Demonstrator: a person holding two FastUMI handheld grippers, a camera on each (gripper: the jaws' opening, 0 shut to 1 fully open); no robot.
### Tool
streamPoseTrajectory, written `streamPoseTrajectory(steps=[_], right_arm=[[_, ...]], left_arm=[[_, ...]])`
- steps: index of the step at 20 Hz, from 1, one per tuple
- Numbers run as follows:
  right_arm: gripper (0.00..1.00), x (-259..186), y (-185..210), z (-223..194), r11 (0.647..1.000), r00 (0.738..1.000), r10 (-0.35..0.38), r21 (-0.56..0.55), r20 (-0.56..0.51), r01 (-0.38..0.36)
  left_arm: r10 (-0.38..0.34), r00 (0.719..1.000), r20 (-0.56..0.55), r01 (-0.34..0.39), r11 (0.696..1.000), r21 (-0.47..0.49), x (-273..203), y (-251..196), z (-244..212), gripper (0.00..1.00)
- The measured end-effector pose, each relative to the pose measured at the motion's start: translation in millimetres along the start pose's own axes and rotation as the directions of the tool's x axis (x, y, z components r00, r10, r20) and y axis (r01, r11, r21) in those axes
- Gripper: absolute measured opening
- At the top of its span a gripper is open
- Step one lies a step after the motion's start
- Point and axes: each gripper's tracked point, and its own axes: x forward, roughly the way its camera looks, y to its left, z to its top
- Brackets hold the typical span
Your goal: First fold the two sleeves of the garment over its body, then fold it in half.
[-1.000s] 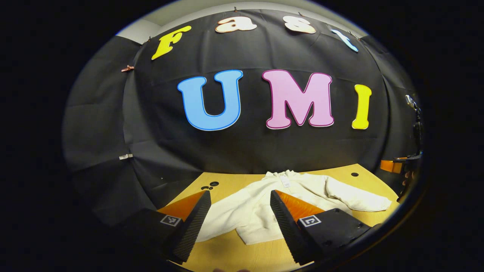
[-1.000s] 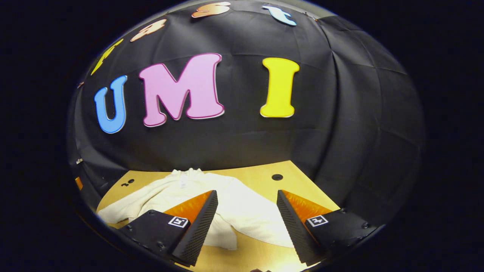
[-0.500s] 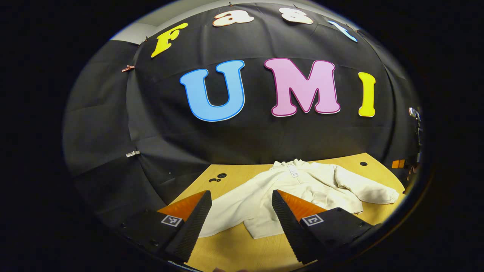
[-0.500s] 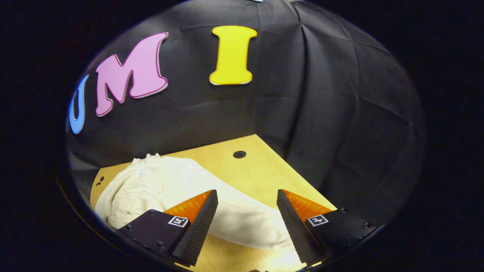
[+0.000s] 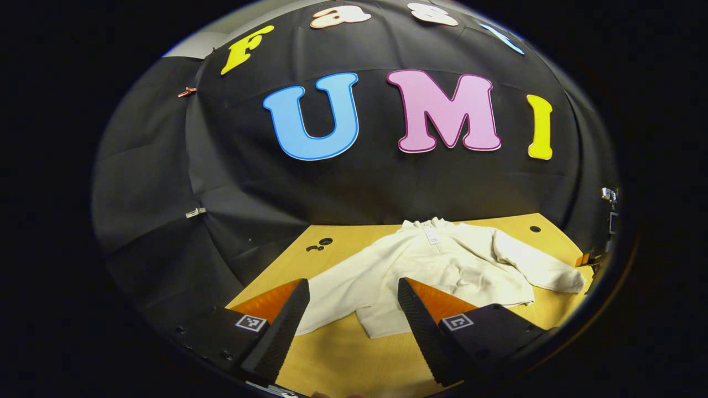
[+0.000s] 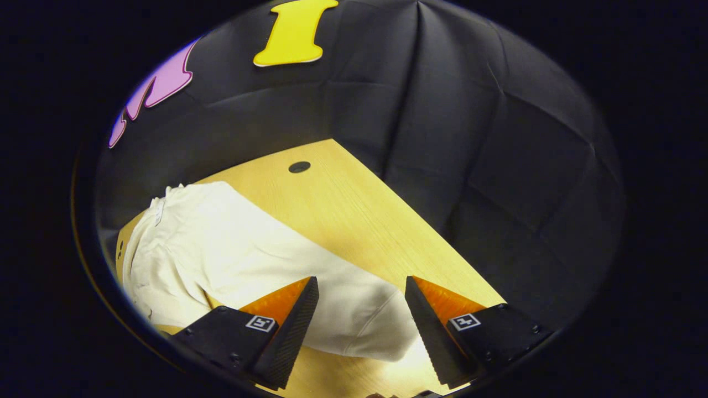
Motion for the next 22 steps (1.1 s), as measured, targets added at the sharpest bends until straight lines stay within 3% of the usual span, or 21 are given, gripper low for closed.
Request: streamPoseTrajectory(steps=[9, 15, 17, 18, 19, 20, 22], right_arm=[[0.98, 14.3, -22.5, -53.1, 0.994, 0.989, -0.051, 0.085, -0.141, 0.063], [0.98, 14.9, -22.0, -50.6, 0.997, 0.992, -0.044, 0.062, -0.115, 0.052], [0.90, 14.1, -15.3, -52.0, 0.999, 0.993, -0.019, 0.027, -0.113, 0.022], [0.76, 14.6, -9.2, -51.4, 1.000, 0.994, -0.007, -0.007, -0.106, 0.006], [0.73, 13.3, -1.5, -51.4, 1.000, 0.994, 0.013, -0.026, -0.107, -0.016], [0.36, 14.9, 3.2, -50.4, 0.999, 0.995, 0.014, -0.048, -0.100, -0.019], [0.25, 13.6, 10.0, -51.1, 0.997, 0.995, 0.020, -0.079, -0.093, -0.027]], left_arm=[[-0.023, 1.000, -0.010, 0.023, 0.999, 0.025, 2.7, -5.9, -3.2, 0.99], [-0.038, 0.999, -0.013, 0.038, 0.999, 0.036, 4.6, -8.9, -3.6, 0.99], [-0.042, 0.999, -0.012, 0.042, 0.998, 0.036, 5.8, -10.2, -2.9, 0.99], [-0.043, 0.999, -0.013, 0.043, 0.998, 0.035, 5.5, -10.7, -4.8, 0.99], [-0.044, 0.999, -0.015, 0.045, 0.998, 0.035, 5.2, -11.9, -4.6, 0.99], [-0.044, 0.999, -0.018, 0.045, 0.998, 0.036, 5.1, -12.1, -6.2, 0.99], [-0.040, 0.999, -0.021, 0.041, 0.998, 0.044, 4.8, -11.9, -5.9, 0.99]])
